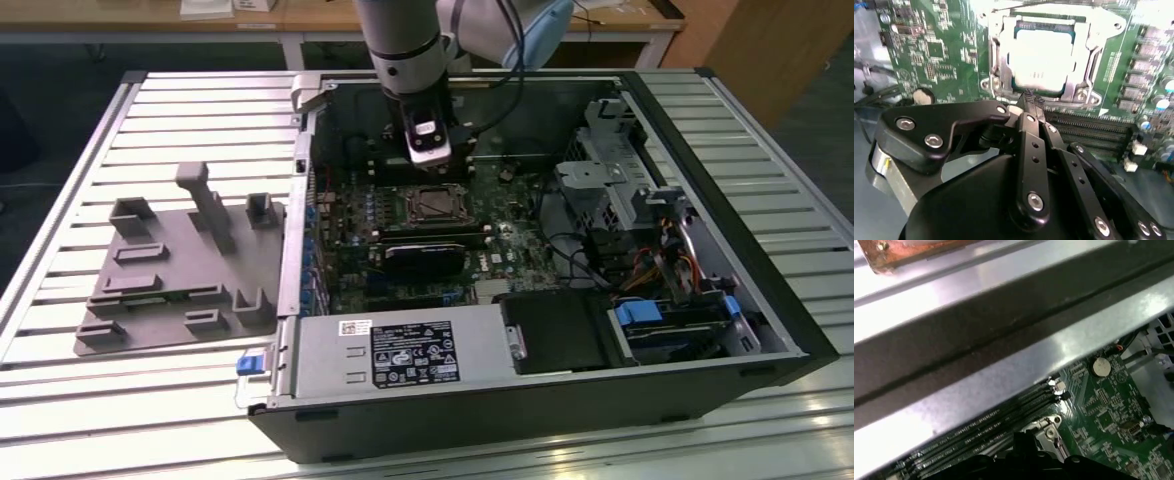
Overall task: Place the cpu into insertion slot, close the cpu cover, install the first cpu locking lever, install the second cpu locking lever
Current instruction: 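Install the first cpu locking lever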
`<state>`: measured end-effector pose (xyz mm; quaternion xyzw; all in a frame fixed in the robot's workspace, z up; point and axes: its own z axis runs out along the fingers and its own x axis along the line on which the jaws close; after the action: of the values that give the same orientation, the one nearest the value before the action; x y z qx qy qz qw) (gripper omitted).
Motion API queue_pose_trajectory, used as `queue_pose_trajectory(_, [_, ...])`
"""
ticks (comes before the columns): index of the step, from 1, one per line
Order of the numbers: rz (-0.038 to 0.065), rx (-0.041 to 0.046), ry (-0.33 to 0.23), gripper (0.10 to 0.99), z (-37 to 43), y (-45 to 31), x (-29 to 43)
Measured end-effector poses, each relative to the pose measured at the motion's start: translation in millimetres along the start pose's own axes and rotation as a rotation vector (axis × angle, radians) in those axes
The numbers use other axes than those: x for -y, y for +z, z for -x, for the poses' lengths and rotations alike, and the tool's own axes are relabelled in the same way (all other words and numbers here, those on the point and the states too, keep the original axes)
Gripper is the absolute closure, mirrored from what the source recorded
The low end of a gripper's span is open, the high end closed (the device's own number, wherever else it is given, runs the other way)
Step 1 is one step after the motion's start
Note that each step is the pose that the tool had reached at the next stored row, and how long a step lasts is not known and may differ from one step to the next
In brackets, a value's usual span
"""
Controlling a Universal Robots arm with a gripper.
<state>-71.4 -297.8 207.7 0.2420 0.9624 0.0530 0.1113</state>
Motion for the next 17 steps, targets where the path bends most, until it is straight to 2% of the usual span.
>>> queue_pose_trajectory(4, [-0.056, 0.0226, -0.016, 0.984, 0.2, 0.1, -0.1])
queue_pose_trajectory(6, [-0.074, 0.0268, -0.023, 0.984, 0.6, 0.2, -0.3])
queue_pose_trajectory(7, [-0.078, 0.0272, -0.025, 0.984, 0.8, 0.3, -0.4])
queue_pose_trajectory(10, [-0.079, 0.0269, -0.026, 0.984, 1.2, -0.8, -0.6])
queue_pose_trajectory(17, [-0.079, 0.0269, -0.027, 0.984, 3.6, -13.3, -2.7])
